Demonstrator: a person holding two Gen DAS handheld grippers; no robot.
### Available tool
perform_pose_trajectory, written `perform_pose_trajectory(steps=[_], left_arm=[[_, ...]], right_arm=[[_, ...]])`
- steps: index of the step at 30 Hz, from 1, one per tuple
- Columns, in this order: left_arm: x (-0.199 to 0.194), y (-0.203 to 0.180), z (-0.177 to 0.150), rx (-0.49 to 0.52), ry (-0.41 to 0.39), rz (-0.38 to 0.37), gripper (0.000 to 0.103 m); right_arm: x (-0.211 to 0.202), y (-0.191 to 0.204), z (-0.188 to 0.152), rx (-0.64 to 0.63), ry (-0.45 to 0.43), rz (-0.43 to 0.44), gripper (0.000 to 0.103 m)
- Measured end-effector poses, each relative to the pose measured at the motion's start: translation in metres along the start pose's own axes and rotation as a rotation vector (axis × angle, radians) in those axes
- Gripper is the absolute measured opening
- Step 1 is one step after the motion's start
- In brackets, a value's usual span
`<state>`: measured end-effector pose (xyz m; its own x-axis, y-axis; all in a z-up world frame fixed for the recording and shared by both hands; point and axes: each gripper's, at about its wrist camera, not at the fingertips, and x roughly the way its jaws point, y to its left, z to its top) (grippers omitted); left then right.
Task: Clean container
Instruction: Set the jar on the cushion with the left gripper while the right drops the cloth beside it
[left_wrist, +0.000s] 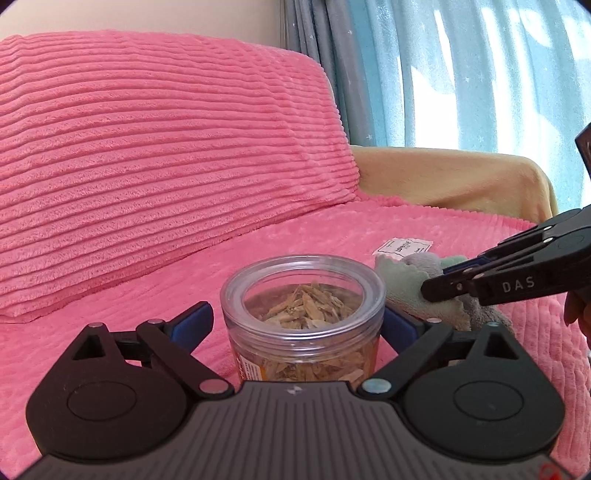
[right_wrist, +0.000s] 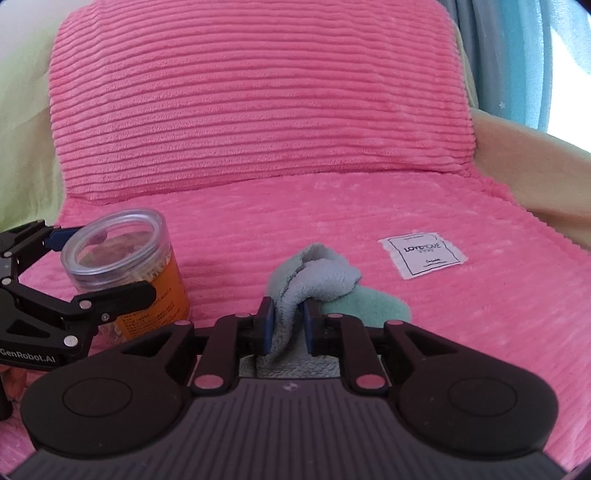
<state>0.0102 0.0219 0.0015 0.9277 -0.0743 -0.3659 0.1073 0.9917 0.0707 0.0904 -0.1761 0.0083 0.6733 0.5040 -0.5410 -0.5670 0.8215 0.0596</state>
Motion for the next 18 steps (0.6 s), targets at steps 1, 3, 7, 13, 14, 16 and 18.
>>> perform_pose_trajectory(steps=[1, 3, 7, 13, 14, 16, 18], left_arm=[[0.000, 0.000, 0.000, 0.001, 0.001, 0.000, 0.098], [-0.002, 0.000, 0.001, 0.006, 0.002, 0.003, 0.098], [-0.005, -0.001, 0.004, 0.006, 0.009, 0.010, 0.098], [-0.020, -0.006, 0.011, 0.003, 0.029, 0.021, 0.098], [-0.022, -0.007, 0.012, 0.003, 0.036, 0.023, 0.098], [-0.028, -0.010, 0.013, 0.005, 0.049, 0.027, 0.099], [-0.033, -0.013, 0.015, 0.001, 0.063, 0.029, 0.101]], right_arm=[[0.000, 0.001, 0.000, -0.001, 0.008, 0.001, 0.015], [-0.005, 0.001, 0.001, 0.000, 0.000, -0.006, 0.015], [-0.015, 0.003, 0.004, 0.001, -0.016, -0.019, 0.015], [-0.027, 0.003, 0.002, 0.028, -0.007, -0.038, 0.015], [-0.029, 0.003, 0.001, 0.034, -0.002, -0.041, 0.015], [-0.032, 0.003, 0.000, 0.047, 0.007, -0.047, 0.015], [-0.035, 0.003, -0.002, 0.060, 0.015, -0.053, 0.015]])
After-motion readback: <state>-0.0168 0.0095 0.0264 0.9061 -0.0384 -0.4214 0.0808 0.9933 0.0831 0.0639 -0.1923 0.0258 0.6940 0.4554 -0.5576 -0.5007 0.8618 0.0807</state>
